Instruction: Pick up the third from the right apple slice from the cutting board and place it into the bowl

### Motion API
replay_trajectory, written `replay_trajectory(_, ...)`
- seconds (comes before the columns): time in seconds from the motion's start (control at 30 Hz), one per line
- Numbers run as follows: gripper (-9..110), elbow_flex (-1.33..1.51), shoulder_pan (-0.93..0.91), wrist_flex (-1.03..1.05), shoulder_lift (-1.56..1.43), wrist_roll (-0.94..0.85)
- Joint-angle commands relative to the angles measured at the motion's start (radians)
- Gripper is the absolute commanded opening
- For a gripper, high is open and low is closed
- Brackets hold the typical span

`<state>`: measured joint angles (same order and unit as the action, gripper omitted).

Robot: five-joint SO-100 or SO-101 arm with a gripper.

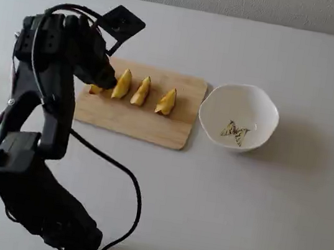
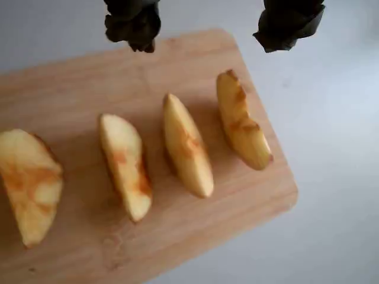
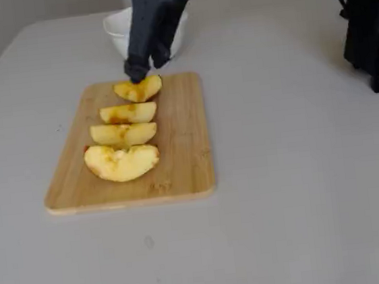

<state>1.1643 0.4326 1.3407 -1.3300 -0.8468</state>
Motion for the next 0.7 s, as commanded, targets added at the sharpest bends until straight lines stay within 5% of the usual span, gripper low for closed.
replay_trajectory(0.0,24,-0.21,0.003,0.028,0.126,-0.009)
replay_trajectory(0.67,26,-0.422,-0.067,0.052,0.38,-0.057)
